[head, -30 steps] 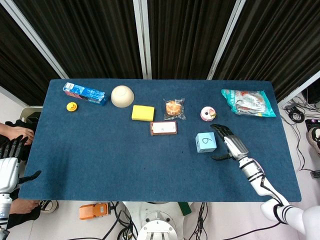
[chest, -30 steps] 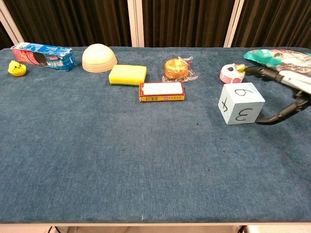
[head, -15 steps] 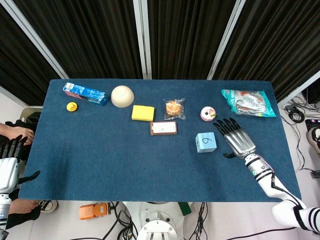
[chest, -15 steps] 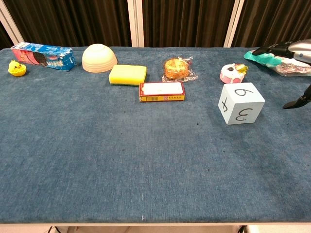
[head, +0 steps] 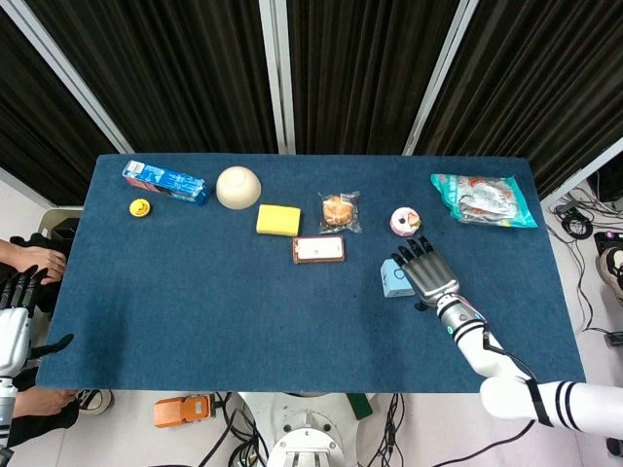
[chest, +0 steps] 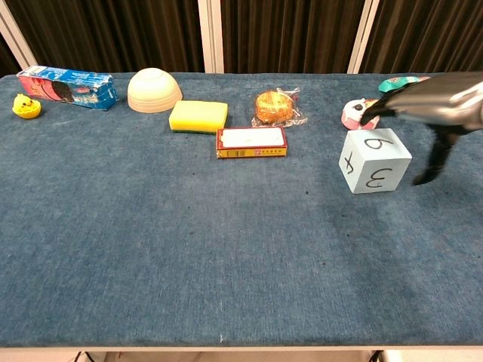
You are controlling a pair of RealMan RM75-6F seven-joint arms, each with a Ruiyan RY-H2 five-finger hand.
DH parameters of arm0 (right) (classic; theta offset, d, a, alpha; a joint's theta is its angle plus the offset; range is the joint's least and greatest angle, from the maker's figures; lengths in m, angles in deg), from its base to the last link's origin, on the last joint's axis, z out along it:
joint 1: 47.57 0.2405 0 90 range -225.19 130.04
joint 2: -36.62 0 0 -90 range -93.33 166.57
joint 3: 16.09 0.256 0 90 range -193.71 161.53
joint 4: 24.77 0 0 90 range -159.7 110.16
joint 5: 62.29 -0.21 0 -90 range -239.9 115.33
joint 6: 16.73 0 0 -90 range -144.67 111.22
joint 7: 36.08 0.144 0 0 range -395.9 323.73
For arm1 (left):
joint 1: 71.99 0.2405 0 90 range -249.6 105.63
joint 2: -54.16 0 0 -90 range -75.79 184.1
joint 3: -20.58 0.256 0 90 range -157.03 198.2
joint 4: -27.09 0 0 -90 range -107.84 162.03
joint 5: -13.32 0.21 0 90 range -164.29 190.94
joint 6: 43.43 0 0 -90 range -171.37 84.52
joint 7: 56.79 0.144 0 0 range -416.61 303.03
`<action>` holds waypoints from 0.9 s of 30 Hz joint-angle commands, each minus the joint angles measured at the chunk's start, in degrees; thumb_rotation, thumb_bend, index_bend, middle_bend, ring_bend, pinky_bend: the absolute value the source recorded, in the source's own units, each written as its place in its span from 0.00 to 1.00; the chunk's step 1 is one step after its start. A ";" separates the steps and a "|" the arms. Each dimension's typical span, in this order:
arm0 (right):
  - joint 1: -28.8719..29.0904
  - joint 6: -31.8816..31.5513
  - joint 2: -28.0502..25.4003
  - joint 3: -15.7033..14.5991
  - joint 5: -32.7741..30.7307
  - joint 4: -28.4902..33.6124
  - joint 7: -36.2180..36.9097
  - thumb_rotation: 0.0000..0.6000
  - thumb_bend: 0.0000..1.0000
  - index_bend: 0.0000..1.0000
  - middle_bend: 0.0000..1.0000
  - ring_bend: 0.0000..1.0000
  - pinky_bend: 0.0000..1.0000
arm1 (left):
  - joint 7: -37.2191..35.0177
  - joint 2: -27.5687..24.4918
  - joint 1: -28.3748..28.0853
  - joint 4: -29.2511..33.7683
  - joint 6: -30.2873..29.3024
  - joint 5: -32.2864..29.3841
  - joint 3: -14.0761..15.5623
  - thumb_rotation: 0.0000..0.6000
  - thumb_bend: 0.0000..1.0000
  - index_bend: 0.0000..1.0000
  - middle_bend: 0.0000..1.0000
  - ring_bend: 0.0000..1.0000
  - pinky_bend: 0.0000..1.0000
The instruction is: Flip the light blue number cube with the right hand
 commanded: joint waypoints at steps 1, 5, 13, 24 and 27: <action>1.95 -1.24 2.31 -0.11 -2.77 -0.63 -2.35 1.00 0.20 0.23 0.19 0.01 0.00 | -0.32 0.15 0.07 -0.38 0.02 -0.14 -0.04 1.00 0.06 0.00 0.00 0.00 0.00; 3.60 -2.88 4.40 -0.37 -6.46 -1.96 -4.85 1.00 0.23 0.29 0.23 0.03 0.00 | -1.07 0.45 0.30 -1.15 0.20 -0.45 0.06 1.00 0.06 0.00 0.00 0.00 0.00; 4.03 -5.04 7.22 -0.51 -5.82 -4.95 -3.41 1.00 0.35 0.48 0.38 0.16 0.04 | -1.92 0.84 0.69 -2.18 0.21 -0.93 0.01 1.00 0.06 0.00 0.00 0.00 0.00; -5.12 -7.45 4.73 3.56 16.67 -6.20 30.95 1.00 0.38 0.58 0.45 0.24 0.14 | -1.59 0.70 0.77 -1.84 -0.17 -0.41 -0.03 1.00 0.06 0.00 0.00 0.00 0.00; -8.45 -8.87 5.57 2.81 24.59 -10.59 45.42 1.00 0.38 0.57 0.45 0.24 0.14 | -1.49 0.90 0.71 -1.83 -0.15 -0.31 -0.05 1.00 0.06 0.00 0.00 0.00 0.00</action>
